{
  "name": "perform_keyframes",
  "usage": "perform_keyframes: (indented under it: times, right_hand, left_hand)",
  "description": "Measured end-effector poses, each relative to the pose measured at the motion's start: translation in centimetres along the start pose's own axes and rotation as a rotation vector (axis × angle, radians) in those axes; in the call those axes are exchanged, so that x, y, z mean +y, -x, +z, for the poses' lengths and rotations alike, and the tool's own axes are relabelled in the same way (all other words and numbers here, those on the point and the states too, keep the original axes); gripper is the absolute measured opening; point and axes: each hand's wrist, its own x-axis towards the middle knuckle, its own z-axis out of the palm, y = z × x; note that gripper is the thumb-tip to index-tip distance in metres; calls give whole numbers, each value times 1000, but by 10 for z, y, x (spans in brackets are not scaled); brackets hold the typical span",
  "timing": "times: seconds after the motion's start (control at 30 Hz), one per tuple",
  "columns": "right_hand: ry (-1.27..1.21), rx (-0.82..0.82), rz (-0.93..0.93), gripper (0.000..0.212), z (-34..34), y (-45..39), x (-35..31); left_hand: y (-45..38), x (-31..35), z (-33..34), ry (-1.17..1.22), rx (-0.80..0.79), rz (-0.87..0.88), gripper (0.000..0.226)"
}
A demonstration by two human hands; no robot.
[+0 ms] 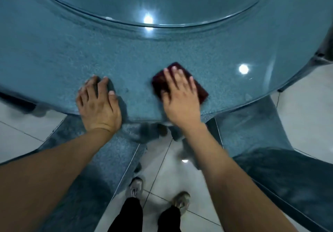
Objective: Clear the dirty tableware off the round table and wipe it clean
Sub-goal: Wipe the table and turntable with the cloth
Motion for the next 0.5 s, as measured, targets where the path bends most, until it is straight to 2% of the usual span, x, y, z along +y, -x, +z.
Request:
perform_keyframes:
  times: [0.13,0.23,0.33,0.5]
  right_hand:
    - [47,140,477,72,-44,16,156]
    - [-10,180,641,71,-42,16,168]
    - [15,213,531,67,-18,18,104]
    - [8,123,74,68,28,41,-74]
  left_hand:
    - [-1,0,2,-5,-1,-7,50]
    - [-1,0,6,-12,7,1,52]
    - [0,-2,8,-28,24,4,52]
    - [-4,-1,0,-17,-21,-5,56]
